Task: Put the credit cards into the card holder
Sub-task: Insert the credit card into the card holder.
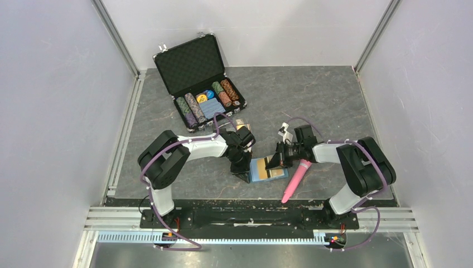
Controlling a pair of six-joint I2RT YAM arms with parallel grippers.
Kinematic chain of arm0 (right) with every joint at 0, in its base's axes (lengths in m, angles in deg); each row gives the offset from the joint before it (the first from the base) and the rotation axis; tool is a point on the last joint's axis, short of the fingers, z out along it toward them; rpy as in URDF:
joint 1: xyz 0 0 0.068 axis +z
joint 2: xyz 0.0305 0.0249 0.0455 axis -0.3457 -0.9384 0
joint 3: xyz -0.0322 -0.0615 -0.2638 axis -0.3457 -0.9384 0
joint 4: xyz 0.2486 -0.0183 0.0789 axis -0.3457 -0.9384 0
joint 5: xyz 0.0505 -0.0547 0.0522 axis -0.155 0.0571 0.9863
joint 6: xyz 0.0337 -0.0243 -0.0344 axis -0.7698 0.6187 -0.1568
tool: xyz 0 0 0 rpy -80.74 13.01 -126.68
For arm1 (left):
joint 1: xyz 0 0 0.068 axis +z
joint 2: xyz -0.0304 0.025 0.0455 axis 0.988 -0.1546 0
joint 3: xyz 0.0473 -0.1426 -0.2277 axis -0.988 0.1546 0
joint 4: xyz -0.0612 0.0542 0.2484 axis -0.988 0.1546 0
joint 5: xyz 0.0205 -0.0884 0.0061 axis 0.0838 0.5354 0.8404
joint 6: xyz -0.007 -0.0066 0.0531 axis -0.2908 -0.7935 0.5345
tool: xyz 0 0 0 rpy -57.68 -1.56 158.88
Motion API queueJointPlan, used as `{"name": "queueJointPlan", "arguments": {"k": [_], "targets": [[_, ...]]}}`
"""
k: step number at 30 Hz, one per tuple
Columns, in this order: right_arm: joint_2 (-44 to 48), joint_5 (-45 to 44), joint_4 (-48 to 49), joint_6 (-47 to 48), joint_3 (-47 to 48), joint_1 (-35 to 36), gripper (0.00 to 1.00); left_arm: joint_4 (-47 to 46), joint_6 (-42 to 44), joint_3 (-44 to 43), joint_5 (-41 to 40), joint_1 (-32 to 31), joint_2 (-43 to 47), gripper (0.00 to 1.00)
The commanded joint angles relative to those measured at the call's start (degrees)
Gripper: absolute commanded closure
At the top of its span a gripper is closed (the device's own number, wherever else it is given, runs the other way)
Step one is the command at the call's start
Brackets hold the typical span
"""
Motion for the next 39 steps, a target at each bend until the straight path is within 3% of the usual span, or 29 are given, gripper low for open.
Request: {"name": "queueJointPlan", "arguments": {"k": [1, 8, 29, 35, 39], "targets": [[-1.65, -2.7, 1.96, -2.24, 0.51, 3.16, 1.0, -2.36, 0.7, -0.42, -3.19, -0.18, -2.52, 0.98], [-2.07, -3.45, 2.35, -3.99, 1.91, 6.74, 0.88, -1.96, 0.87, -1.49, -3.57, -0.14, -2.69, 0.98], [2.09, -10.98, -17.37, 6.13, 9.52, 6.74, 0.39, -1.3, 1.01, -1.63, -5.02, -0.18, -1.19, 0.98], [2.94, -11.18, -19.73, 7.54, 10.34, 6.78, 0.38, -0.77, 0.84, -1.67, -5.74, -0.1, 0.61, 0.98], [2.39, -9.94, -19.82, 7.9, 10.35, 6.79, 0.52, -0.99, 0.8, -1.76, -4.92, 0.47, 1.36, 0.97]]}}
